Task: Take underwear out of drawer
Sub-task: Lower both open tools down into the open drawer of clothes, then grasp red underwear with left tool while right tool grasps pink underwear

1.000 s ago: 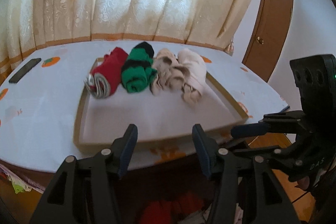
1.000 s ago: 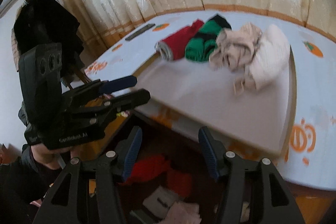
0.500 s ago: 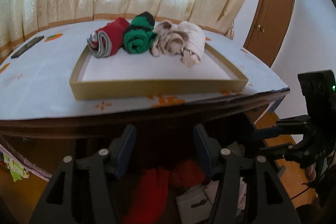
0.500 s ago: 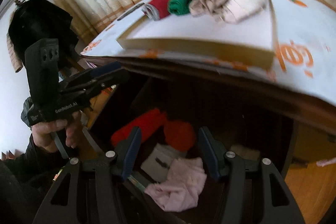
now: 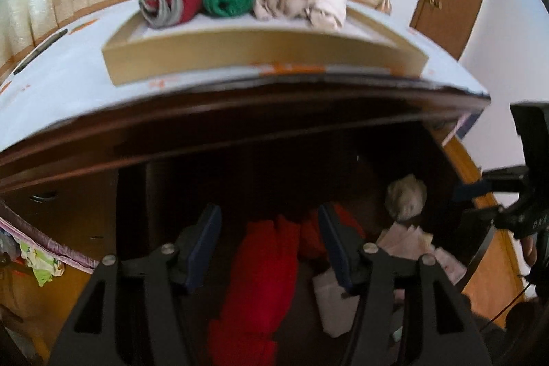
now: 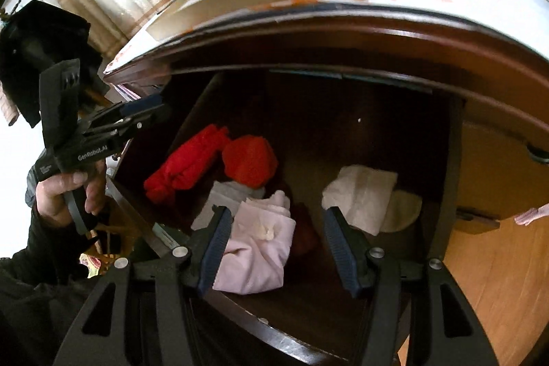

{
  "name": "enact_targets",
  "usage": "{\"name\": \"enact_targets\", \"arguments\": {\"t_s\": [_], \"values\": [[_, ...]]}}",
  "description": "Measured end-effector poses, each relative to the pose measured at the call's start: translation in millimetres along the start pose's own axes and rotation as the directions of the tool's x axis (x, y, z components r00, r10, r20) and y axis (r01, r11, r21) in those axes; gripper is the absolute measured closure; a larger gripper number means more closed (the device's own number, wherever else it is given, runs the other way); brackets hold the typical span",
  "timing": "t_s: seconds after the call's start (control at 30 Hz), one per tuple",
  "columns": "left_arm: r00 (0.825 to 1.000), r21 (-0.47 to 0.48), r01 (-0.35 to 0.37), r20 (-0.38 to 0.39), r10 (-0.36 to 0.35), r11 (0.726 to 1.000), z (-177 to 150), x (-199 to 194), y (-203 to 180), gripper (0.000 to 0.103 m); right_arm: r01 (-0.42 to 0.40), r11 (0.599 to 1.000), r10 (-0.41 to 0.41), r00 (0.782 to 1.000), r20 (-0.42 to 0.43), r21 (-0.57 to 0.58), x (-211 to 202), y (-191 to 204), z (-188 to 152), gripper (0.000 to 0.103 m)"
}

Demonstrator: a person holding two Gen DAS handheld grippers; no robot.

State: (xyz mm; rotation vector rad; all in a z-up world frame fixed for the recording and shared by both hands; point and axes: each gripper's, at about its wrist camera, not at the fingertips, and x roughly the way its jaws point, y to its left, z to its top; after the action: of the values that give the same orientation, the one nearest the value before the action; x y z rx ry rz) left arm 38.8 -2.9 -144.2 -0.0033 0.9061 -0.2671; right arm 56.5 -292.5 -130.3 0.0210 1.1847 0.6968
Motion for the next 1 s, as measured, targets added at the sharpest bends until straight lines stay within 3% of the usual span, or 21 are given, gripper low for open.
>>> {"name": "enact_targets", "arguments": {"t_s": [0.5,0.63,1.0], "values": [[0.986,0.081,-0.009,-0.164,0.022,0.997,-11,30,5,0.043,-0.006,1.000,0.007,0.995,-0.102,0.012,45,0,-1,0.044],[0.976,0.111,0.011,-0.217,0.014,0.994,-14,39,2,0.036,-0.007,1.000,0.008,0.993,-0.119,0.013,51,0,0,0.044],[0.937,0.166,0.072,-0.348,-0.009,0.983,-19,59,-3,0.036,-0.037,0.999,0.034,0.982,-0.185,-0.010,65,3,1,0.044]]}}
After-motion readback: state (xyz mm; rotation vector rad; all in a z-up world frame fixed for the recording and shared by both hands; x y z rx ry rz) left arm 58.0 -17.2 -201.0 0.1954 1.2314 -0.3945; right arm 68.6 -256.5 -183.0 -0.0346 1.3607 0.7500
